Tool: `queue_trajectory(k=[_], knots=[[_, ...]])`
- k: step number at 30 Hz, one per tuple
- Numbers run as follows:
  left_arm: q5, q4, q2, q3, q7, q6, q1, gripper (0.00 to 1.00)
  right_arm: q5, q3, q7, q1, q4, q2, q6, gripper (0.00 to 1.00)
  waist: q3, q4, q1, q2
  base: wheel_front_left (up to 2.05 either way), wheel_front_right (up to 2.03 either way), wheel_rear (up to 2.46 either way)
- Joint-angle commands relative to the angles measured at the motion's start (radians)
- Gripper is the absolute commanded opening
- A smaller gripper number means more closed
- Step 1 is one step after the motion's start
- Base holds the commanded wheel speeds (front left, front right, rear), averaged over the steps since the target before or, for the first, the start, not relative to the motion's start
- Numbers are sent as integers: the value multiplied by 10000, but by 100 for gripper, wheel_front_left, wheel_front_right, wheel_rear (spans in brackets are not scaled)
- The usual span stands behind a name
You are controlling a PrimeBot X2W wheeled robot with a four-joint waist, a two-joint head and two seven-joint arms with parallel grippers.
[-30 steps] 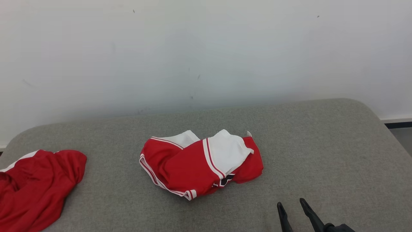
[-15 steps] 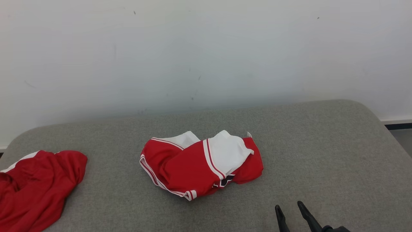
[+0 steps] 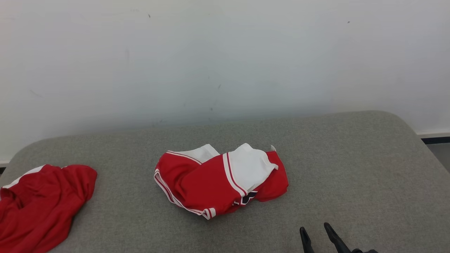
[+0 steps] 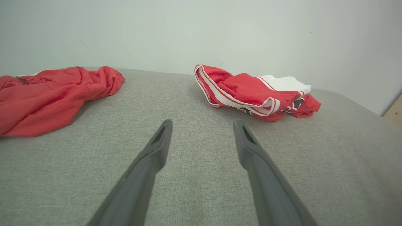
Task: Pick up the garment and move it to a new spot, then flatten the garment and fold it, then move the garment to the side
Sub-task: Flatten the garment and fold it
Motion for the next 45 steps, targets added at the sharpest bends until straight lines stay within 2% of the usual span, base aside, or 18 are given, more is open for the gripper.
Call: queue_trajectory(k=[1, 15, 26, 32, 45], knots=[[64, 62, -4, -28, -36, -74, 111, 100, 40, 28, -3, 75, 22, -42, -10, 100, 1, -8, 0, 0, 0, 0, 0], [427, 215, -5, -488, -36, -346, -758, 100, 34, 140, -5, -155, -32, -181, -10, 100, 331, -218, 0, 0, 0, 0, 0], [253, 1398, -2, -1833, -36, -596, -2500, 100, -41, 240, -5, -498, -26, -283, -10, 100, 1131, -642, 0, 0, 0, 0, 0], [-269, 2556, 1, -2252, -37, -481, -3265, 100, -18, 328, -5, -720, -40, -330, -10, 100, 1504, -944, 0, 0, 0, 0, 0], [-1618, 3911, 3, -2931, -37, -940, -5039, 100, -94, 364, -5, -1261, -114, -398, -10, 100, 2346, -1270, 0, 0, 0, 0, 0]])
